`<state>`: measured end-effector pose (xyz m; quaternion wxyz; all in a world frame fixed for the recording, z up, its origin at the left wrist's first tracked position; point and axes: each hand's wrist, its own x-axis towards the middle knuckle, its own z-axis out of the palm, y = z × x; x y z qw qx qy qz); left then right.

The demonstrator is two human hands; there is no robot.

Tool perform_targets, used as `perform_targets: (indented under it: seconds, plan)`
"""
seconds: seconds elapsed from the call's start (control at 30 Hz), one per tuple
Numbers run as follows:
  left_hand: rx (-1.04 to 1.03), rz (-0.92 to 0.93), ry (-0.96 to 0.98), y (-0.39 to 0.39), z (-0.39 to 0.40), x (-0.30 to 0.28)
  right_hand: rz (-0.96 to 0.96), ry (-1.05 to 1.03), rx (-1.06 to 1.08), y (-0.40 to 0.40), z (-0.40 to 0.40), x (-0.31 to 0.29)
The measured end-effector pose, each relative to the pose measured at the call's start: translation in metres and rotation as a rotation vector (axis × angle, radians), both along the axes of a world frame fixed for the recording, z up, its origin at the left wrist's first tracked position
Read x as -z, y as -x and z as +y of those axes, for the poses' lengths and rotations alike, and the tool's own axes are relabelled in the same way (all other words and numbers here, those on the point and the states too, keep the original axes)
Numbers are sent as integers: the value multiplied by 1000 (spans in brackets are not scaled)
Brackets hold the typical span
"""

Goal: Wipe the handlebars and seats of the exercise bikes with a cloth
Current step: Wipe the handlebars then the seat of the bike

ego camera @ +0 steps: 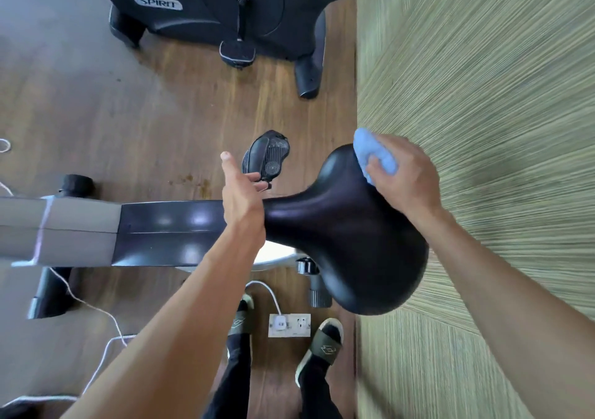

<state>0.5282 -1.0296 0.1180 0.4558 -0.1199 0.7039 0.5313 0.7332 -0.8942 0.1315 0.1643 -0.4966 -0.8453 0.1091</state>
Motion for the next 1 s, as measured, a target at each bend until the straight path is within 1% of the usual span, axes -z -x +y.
perform_targets:
  seconds: [0.03, 0.07, 0.1, 0.17, 0.23, 0.27, 0.33, 0.37, 0.4, 0.47, 0.5, 0.53, 0.57, 0.6, 0.63, 0.67, 0.77, 0.83, 0.87, 0.93, 0.97, 1.0]
  plan:
    - [-7, 11, 5, -3, 1, 0, -14, 34, 63, 6, 7, -2]
    - [-10, 16, 14, -4, 2, 2, -17, 38, 65, 15, 6, -3]
    - [-16, 20, 18, -4, 2, 2, -16, 11, 19, 26, -4, -2]
    - [-30, 33, 29, -5, 4, 3, 22, -25, -163, 43, -42, 4]
    - [-61, 29, 48, -4, 6, 6, 59, 19, -346, 47, -89, 8]
    - [-78, 25, 71, -4, 6, 8, 88, 27, -431, 40, -100, 9]
    - [-98, 42, 99, -4, 8, 11, 80, -32, -551, 18, -92, 6]
    - [-84, 56, 110, -4, 9, 13, 65, -65, -537, 8, -76, 5]
    - [-60, 68, 122, -4, 11, 14, 52, -75, -467, 1, -57, 2]
    - [-19, 88, 140, -5, 13, 15, 5, -12, -212, 9, -12, -7]
    - [-6, 96, 138, -6, 13, 15, -59, 37, -75, 22, 5, -8]
    - [-5, 103, 127, -6, 14, 16, -142, 73, -1, 40, 12, -7]
    - [-8, 105, 118, -5, 14, 18, -210, 66, -16, 58, 11, -4]
    - [-16, 105, 115, -5, 13, 19, -239, 36, -86, 73, 1, 0]
    - [-31, 108, 120, -4, 13, 19, -227, 0, -179, 85, -14, 3]
    - [-54, 105, 131, -3, 11, 19, -168, -5, -277, 89, -35, 4]
    - [-79, 68, 146, -2, 10, 21, 17, 33, -453, 43, -82, 2]
    - [-41, 90, 169, -4, 12, 18, 21, -60, -462, -10, -80, 5]
    - [-13, 114, 193, -6, 12, 16, 15, -85, -384, -34, -72, 8]
    - [62, 168, 267, -9, 14, 12, 17, -89, -103, -60, -57, 12]
    - [109, 202, 314, -10, 15, 9, 16, -91, 50, -57, -55, 15]
    - [150, 235, 349, -13, 17, 7, 11, -104, 151, -49, -55, 17]
